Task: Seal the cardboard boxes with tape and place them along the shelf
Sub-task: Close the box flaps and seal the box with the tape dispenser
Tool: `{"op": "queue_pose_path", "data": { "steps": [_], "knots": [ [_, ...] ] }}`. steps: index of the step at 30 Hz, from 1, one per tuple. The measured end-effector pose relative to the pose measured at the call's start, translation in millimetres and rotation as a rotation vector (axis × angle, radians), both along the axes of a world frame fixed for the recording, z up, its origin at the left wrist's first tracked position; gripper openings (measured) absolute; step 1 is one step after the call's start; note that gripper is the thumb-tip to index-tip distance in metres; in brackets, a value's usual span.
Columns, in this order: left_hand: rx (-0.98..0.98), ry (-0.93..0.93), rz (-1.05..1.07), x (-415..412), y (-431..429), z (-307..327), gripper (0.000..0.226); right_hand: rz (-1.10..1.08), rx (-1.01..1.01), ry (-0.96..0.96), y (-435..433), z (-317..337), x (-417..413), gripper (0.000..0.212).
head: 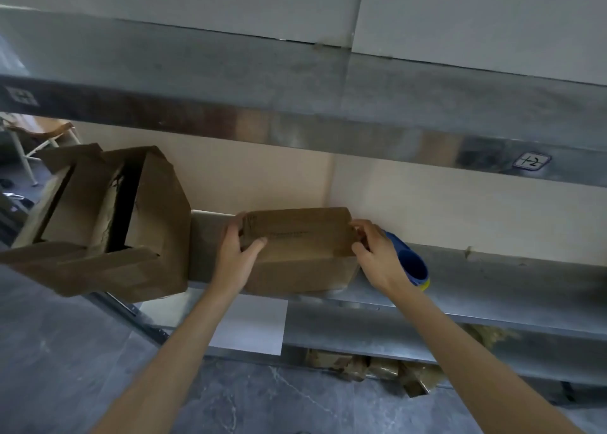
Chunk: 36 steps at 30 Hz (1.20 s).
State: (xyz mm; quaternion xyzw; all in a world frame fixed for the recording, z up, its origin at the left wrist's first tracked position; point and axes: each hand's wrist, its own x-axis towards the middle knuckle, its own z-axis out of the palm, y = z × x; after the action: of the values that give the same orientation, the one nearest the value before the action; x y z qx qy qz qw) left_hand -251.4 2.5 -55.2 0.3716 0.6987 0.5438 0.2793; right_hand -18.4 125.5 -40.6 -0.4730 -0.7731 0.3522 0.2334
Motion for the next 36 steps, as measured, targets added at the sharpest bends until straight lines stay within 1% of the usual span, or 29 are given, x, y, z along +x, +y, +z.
{"op": "queue_pose_path", "data": {
  "steps": [2,5,7,9,12,16,18,22,24,25,27,29,34,36],
  "knots": [
    [-0.035,0.102,-0.001,-1,14,0,0.05,-0.07,0.007,0.033,-2,-1,-2,0.04],
    [-0.081,0.344,0.053,2,30,-4,0.053,-0.159,0.07,0.015,-1,-4,-13,0.047],
    [-0.104,0.444,0.054,3,35,-8,0.056,-0.137,0.117,-0.019,0,-7,-22,0.053],
    [-0.111,0.502,0.037,3,35,-11,0.06,-0.061,0.122,-0.03,2,-12,-28,0.058],
    [-0.122,0.684,-0.029,0,35,-14,0.068,0.015,0.152,-0.098,4,-20,-29,0.058],
    [-0.118,0.687,-0.094,-2,34,-13,0.072,0.028,0.163,-0.161,6,-21,-28,0.061],
    [-0.132,0.712,-0.119,-4,35,-14,0.074,0.051,0.161,-0.232,8,-20,-28,0.062],
    [-0.181,0.794,-0.175,-9,37,-14,0.081,0.109,0.262,-0.409,9,-18,-27,0.066],
    [-0.194,0.84,-0.201,-9,37,-14,0.08,0.141,0.294,-0.453,9,-19,-27,0.066],
    [-0.191,0.842,-0.211,-9,37,-14,0.079,0.156,0.278,-0.455,11,-19,-27,0.066],
    [-0.175,0.763,-0.216,-10,37,-13,0.078,0.18,0.227,-0.434,14,-17,-27,0.067],
    [-0.134,0.625,-0.193,-10,36,-14,0.074,0.169,0.178,-0.361,13,-16,-25,0.068],
    [0.013,0.203,-0.106,0,36,-15,0.064,0.081,0.034,-0.063,5,-11,-25,0.071],
    [0.026,0.118,-0.119,0,34,-13,0.062,0.082,-0.008,-0.02,4,-9,-23,0.074]
  ]
}}
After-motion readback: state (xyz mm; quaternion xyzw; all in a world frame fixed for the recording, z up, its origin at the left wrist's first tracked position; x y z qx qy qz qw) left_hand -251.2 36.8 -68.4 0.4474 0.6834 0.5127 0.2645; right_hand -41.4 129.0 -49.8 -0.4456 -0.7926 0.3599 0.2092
